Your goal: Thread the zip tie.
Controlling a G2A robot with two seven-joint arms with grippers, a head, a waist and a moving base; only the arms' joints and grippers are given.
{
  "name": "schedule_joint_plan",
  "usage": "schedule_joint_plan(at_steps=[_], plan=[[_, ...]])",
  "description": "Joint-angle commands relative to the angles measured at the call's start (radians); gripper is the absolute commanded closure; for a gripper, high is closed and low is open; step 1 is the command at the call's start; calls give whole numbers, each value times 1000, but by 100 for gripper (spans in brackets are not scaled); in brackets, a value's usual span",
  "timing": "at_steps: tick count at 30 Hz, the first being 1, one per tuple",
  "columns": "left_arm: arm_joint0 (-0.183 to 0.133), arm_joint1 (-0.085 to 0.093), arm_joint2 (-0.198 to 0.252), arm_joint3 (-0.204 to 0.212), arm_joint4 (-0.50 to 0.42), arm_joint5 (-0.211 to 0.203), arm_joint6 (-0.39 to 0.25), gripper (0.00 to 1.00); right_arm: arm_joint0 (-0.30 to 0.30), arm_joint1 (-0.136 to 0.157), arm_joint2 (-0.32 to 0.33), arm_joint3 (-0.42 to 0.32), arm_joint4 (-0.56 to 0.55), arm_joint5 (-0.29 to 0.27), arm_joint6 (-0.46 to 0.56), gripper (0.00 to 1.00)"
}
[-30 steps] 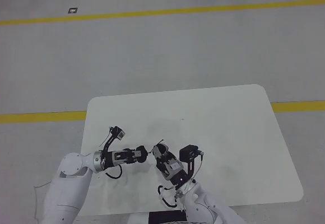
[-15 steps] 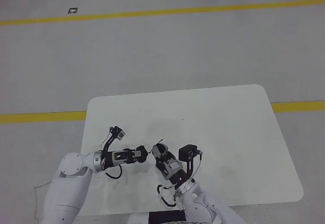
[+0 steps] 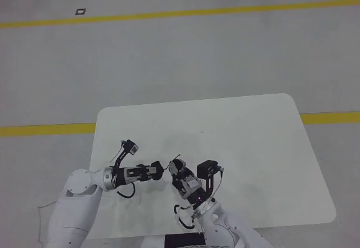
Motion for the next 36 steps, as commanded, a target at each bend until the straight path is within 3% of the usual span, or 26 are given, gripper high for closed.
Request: schedule_joint_plan(at_steps=[1,19,36], plan=[[0,0,0,0,0,0,0,100,2,0,-1,1,2,2,2,100],[0,0,0,0,0,0,0,100,-3,0,8,3,-6,30,4,100],[0,0,0,0,0,0,0,100,-12,7,7,-21,-9,-16,-7,100]])
